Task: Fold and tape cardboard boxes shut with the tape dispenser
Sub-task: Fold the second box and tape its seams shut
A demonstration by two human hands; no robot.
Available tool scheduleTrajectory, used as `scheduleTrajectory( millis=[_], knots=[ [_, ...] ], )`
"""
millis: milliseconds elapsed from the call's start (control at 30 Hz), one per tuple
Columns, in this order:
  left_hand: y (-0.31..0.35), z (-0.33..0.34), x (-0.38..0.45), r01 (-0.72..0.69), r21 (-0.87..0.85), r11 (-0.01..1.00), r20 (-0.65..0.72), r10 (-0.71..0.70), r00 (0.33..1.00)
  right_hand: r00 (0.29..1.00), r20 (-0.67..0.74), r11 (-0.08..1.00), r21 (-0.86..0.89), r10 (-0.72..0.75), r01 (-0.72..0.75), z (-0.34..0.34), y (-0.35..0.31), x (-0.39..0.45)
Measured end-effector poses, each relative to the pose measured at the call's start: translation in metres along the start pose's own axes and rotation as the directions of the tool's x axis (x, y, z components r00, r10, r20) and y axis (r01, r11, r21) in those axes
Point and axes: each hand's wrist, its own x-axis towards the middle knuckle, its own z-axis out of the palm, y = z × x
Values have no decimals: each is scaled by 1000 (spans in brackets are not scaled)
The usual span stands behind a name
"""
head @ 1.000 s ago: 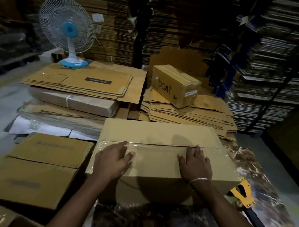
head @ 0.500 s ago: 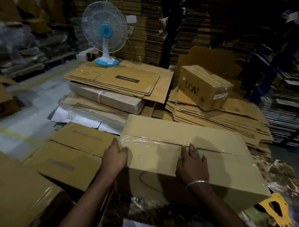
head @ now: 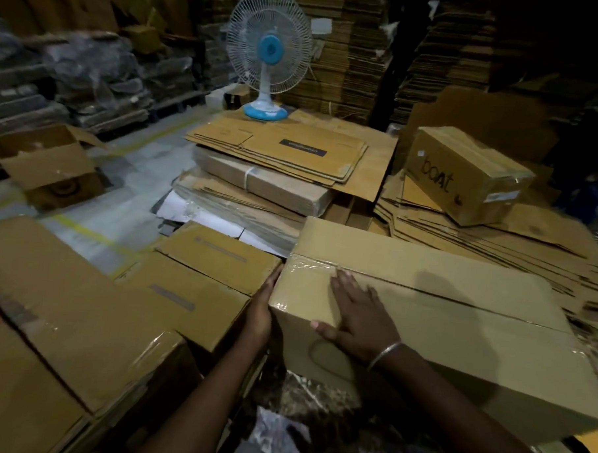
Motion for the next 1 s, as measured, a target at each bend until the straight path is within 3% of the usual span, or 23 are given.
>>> scheduleTrajectory(
  millis=[100, 267, 400, 433, 500, 567, 667, 733, 833, 1000],
  knots=[
    [-7, 0, 2, -20, 8, 1000, 34, 20, 999, 995, 33, 995, -21, -97, 98, 1, -17, 17],
    [-9, 5, -10, -134, 114, 984, 70, 127, 989, 986, 100, 989, -44, -135, 140, 5, -31, 32],
    [-9, -3, -3, -87, 164, 983, 63, 78, 995, 990, 81, 989, -84, -117, 124, 8, -30, 27],
    [-6, -5, 0, -69, 202, 977, 61, 57, 996, 989, 87, 988, -85, -120, 127, 8, -30, 27],
    [7, -6, 5, -59, 438, 897, -23, 77, 997, 988, 98, 989, -71, -119, 126, 6, -29, 26],
    [16, -5, 15, -81, 628, 774, -129, 207, 970, 988, 92, 990, -42, -127, 132, 4, -26, 27],
    [29, 4, 36, -91, 431, 898, -225, 205, 953, 988, 69, 989, 56, -139, 135, -2, -17, 33],
    [34, 12, 53, -66, 325, 944, -156, 122, 980, 991, 63, 987, 118, -121, 113, -4, -14, 35],
    [38, 26, 83, -80, 352, 932, -3, 86, 996, 994, 3, 983, 146, -110, 108, -1, -17, 30],
    [59, 61, 97, -109, 545, 831, 111, 57, 992, 981, -185, 924, 383, 63, 13, 3, -11, 25]
  ],
)
